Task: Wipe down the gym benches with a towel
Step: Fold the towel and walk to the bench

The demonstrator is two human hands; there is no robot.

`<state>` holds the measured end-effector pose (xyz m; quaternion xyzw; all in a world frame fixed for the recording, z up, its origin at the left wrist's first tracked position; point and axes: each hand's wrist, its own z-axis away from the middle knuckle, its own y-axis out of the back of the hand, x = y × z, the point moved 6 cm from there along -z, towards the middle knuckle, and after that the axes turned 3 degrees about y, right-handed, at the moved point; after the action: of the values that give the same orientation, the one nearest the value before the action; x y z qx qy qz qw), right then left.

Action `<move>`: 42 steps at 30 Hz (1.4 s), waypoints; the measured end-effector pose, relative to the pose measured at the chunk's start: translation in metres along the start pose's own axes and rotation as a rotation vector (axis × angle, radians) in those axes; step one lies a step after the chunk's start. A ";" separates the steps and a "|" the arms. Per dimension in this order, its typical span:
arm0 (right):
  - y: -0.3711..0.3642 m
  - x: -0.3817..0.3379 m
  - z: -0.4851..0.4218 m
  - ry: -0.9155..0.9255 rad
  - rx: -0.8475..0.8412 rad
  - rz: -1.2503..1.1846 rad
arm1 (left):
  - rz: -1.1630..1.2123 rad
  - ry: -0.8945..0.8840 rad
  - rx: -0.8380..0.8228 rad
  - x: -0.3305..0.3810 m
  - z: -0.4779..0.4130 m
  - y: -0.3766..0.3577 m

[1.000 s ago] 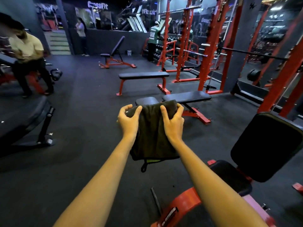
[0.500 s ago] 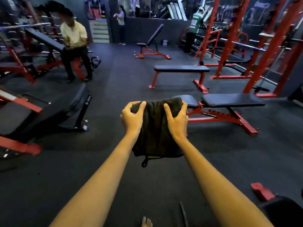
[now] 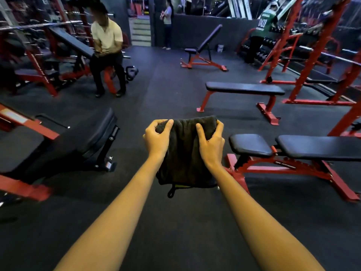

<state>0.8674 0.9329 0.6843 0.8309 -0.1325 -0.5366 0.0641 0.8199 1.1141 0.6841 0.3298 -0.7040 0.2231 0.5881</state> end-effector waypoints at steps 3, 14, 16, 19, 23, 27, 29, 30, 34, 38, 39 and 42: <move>-0.044 0.027 -0.063 -0.009 -0.005 0.028 | 0.005 -0.008 -0.026 -0.021 -0.073 -0.029; -0.185 0.100 -0.300 -0.087 0.155 0.065 | -0.027 -0.022 -0.171 -0.062 -0.349 -0.169; -0.202 0.119 -0.341 -0.099 0.170 0.080 | -0.027 -0.017 -0.197 -0.070 -0.390 -0.200; -0.227 0.150 -0.406 -0.111 0.185 0.087 | -0.016 -0.010 -0.231 -0.086 -0.447 -0.249; -0.260 0.198 -0.506 -0.126 0.187 0.090 | -0.018 -0.001 -0.251 -0.109 -0.535 -0.327; -0.279 0.233 -0.615 -0.126 0.193 0.101 | -0.025 0.008 -0.276 -0.115 -0.623 -0.412; -0.284 0.247 -0.664 -0.108 0.208 0.102 | -0.010 -0.009 -0.280 -0.114 -0.661 -0.448; -0.288 0.255 -0.693 -0.104 0.214 0.104 | 0.000 -0.013 -0.283 -0.114 -0.683 -0.470; -0.305 0.291 -0.783 -0.112 0.207 0.139 | 0.006 0.001 -0.290 -0.129 -0.754 -0.544; -0.320 0.342 -0.877 -0.095 0.234 0.166 | 0.029 -0.020 -0.314 -0.144 -0.827 -0.623; -0.323 0.354 -0.898 -0.092 0.247 0.171 | 0.041 -0.029 -0.331 -0.148 -0.844 -0.642; -0.335 0.400 -0.976 -0.116 0.320 0.191 | 0.043 -0.030 -0.393 -0.165 -0.908 -0.726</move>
<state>1.9606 1.1029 0.6573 0.7819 -0.2978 -0.5471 -0.0259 1.9806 1.2888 0.6591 0.1968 -0.7495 0.0888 0.6258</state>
